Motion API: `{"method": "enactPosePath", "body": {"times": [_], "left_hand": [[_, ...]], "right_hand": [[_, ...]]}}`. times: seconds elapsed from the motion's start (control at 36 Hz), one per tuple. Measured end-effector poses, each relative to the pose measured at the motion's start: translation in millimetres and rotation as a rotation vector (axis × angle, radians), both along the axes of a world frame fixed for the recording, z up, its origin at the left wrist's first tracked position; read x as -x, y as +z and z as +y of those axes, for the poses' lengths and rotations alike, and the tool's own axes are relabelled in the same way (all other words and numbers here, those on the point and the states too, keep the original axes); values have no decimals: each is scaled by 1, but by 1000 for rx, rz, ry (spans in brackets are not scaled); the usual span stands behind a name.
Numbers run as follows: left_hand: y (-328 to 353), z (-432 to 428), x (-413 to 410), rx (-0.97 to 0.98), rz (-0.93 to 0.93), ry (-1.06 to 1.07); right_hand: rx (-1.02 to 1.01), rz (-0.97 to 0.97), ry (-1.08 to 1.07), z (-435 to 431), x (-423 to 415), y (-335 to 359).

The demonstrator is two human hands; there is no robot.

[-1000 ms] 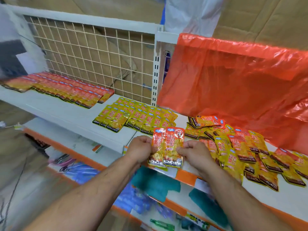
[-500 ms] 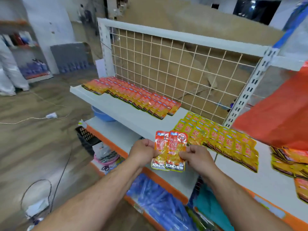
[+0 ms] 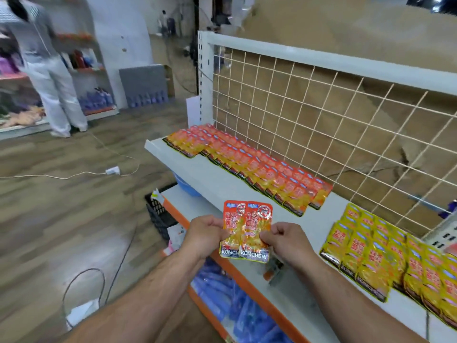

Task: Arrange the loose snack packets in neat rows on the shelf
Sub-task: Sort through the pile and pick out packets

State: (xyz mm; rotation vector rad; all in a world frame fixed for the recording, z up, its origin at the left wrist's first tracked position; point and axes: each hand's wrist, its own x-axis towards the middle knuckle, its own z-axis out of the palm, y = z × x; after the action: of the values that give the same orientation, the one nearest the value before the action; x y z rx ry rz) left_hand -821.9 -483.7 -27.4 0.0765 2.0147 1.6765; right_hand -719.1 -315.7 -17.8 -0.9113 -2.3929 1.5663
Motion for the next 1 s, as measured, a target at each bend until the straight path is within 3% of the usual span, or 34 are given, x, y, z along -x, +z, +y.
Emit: {"method": "enactPosePath", "body": {"times": [0.42,0.81,1.0], "left_hand": [[20,17,158,91,87,135],[9,33,299,292,333,-154],[2,37,367,401,531,-326]], "right_hand": [[134,96,121,25,165,7],[46,61,-94,16,263,-8],[135,75,-308,-15,302,-26]]}}
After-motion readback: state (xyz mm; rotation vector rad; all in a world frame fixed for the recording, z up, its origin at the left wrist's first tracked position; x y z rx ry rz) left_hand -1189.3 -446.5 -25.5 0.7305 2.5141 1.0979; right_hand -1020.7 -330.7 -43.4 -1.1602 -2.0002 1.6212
